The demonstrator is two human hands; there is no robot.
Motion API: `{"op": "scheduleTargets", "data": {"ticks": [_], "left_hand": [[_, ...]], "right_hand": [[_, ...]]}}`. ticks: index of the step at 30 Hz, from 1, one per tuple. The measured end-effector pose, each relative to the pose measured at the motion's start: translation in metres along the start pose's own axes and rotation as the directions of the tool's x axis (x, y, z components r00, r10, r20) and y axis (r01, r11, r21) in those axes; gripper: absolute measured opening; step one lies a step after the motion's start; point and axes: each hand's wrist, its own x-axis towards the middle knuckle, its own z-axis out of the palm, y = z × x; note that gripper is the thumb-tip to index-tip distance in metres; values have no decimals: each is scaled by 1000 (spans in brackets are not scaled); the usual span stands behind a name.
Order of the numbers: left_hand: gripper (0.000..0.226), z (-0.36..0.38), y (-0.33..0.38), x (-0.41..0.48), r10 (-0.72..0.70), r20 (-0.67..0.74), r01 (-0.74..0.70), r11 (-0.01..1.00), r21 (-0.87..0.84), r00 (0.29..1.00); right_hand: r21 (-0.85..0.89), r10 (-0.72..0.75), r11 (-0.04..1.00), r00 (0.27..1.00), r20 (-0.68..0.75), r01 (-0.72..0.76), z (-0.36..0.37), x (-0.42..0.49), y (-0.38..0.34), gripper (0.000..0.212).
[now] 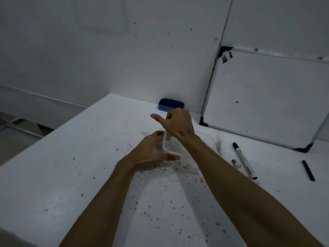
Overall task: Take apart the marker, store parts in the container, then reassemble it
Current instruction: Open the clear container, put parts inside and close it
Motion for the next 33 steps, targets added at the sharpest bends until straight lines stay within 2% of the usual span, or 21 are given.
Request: {"op": "scheduleTargets", "data": {"ticks": [2,6,8,10,11,13,15,16,18,22,24,25,27,30,33], "left_hand": [[88,5,0,3,-45,3,45,999,-16,999],[99,2,3,-2,16,-1,-16,997,-71,1000],[103,3,3,0,-23,14,25,996,-86,1000],[123,17,-37,22,-94,69,103,983,-153,993],[136,23,-53,29,-99,42,104,981,-162,994],[151,21,-46,20,-107,49,114,977,-181,993],[133,5,-2,-3,-138,57,144,980,-137,989],[126,4,5,-6,-108,38,111,989,-96,993],[136,2,6,-6,-113,48,117,990,-83,992],[148,6,-2,5,-122,51,128,982,-138,991],[129,3,5,0,-116,82,123,988,-93,990],[112,3,3,1,-92,79,99,990,-99,993],[92,0,0,1,-36,47,41,993,-112,998],[88,1,-4,3,-2,44,6,994,-108,999],[84,1,-1,4,-25,50,30,994,-107,998]], "right_hand": [[-17,-12,1000,1000,-8,12,0,-1,-2,75],[-10,-27,1000,1000,-16,27,-3,-1,-4,72],[5,-26,1000,1000,-14,26,-4,-1,-5,72],[-42,-18,999,997,71,21,-5,2,-7,71],[-89,-9,996,990,142,22,-7,5,-8,71],[-158,-10,986,967,256,52,-13,13,-9,71],[-149,-44,984,947,318,96,-19,20,-10,70],[-134,-71,983,936,346,124,-21,21,-11,68],[-92,-108,983,903,415,160,-24,20,-10,64],[58,-82,997,835,543,60,-23,14,-10,63],[78,-66,997,816,575,26,-22,10,-13,64],[84,-56,996,823,566,11,-22,9,-15,64],[113,-45,993,851,523,-16,-19,6,-17,66],[204,-44,978,902,430,-50,-15,1,-14,65],[273,-81,962,949,303,-5,-16,-3,-12,62]]}}
